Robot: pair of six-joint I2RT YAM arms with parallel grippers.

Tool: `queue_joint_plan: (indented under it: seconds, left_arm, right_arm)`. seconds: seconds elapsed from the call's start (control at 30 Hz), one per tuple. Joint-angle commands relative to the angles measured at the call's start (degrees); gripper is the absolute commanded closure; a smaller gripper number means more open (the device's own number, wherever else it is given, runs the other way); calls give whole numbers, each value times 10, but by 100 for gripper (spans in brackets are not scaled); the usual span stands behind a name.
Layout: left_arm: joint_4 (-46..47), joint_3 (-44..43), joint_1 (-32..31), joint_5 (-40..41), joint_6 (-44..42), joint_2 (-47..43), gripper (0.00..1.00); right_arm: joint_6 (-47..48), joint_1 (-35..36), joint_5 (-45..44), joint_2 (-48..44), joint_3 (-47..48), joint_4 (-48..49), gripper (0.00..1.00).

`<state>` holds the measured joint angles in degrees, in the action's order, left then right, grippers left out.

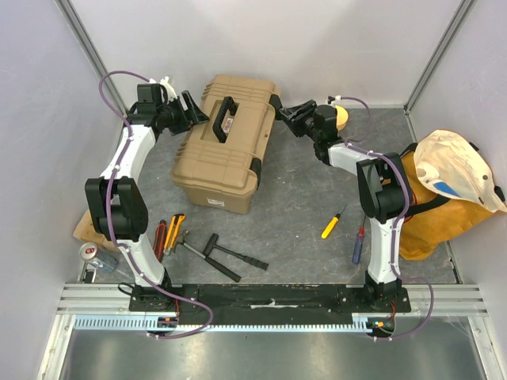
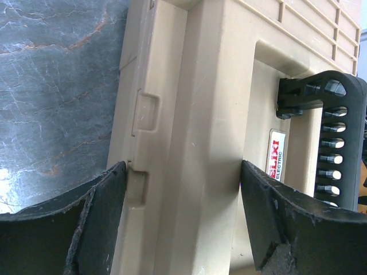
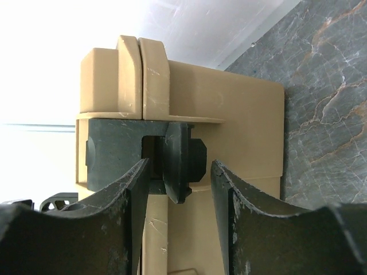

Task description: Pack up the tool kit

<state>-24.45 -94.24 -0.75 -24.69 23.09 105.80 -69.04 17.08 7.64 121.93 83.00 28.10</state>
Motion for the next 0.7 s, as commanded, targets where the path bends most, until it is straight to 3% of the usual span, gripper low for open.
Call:
queue_joint_plan:
  seconds: [0.0, 0.17, 0.3, 0.53, 0.67]
  left_arm:
    - [-17, -9, -12, 23, 6, -12, 25]
    - [-19, -8, -12, 29, 6, -12, 26]
    - [-22, -8, -12, 31, 5, -11, 27]
    - [-24, -8, -12, 33, 5, -12, 27]
    - [-24, -9, -13, 33, 4, -12, 27]
  right_arm:
    - [34, 12, 4, -50, -1, 32, 45]
    - [49, 15, -6, -65, -12, 44, 39]
    - [65, 22, -1, -75, -33, 113, 36]
    - [75, 23, -3, -77, -23, 100, 34]
    - [94, 27, -12, -79, -15, 72, 23]
